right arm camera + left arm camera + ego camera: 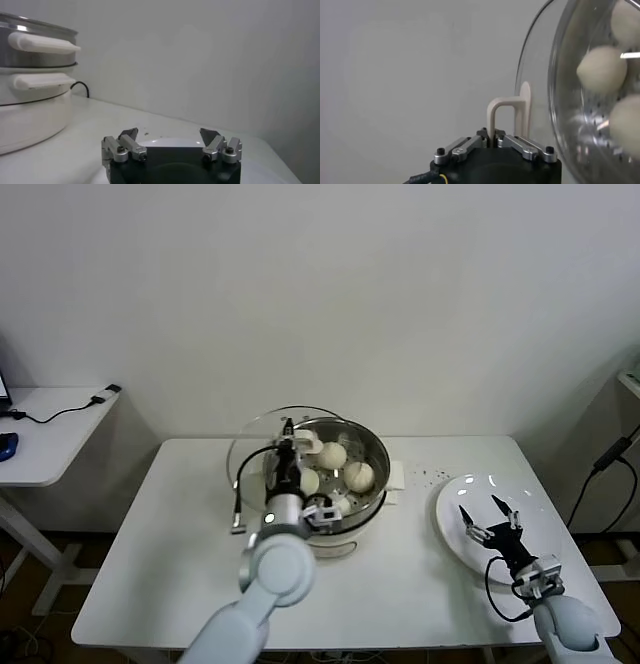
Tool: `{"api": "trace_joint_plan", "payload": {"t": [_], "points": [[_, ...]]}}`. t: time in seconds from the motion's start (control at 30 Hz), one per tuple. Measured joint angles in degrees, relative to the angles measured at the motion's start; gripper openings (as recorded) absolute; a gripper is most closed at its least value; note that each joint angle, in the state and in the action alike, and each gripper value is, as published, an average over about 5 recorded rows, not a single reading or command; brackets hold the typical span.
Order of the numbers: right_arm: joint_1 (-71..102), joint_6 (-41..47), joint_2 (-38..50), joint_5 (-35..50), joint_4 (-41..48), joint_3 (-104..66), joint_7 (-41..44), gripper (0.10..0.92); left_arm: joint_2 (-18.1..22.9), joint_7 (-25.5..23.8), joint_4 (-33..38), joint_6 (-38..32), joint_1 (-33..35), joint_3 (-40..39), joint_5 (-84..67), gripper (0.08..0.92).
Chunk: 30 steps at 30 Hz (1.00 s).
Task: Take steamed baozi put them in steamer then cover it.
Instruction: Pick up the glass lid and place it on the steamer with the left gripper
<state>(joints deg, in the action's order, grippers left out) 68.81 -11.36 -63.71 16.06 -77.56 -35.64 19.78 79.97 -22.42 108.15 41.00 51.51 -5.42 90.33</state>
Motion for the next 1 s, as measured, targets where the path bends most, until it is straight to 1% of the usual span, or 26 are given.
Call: {"api": "trace_joint_plan", "payload": {"t": [0.17, 0.33, 0.67, 1.0], "points": [[-0.05, -0.18, 0.07, 0.04, 0.17, -0.35, 0.17, 0.823, 4.47, 0.94, -4.38, 0.11, -1.27, -1.75, 1.91, 0.149], [-0.10, -0.31, -0.08, -0.01, 0.29, -0.41, 0.31, 0.823, 7.14, 2.15, -8.04, 0.28, -1.77, -2.36, 2.82, 0.149], [-0.24, -0.50, -0.55, -0.44, 0.45, -0.37, 0.44, 0.823, 9.84, 4.68, -12.95, 0.30, -2.83, -2.73, 3.15, 0.149], [-0.16, -0.77, -0.63, -0.85, 0.78, -0.62, 0.65, 0.823, 10.44, 5.61, -15.89, 0.21, -3.45, -2.16, 2.63, 0.149]]}}
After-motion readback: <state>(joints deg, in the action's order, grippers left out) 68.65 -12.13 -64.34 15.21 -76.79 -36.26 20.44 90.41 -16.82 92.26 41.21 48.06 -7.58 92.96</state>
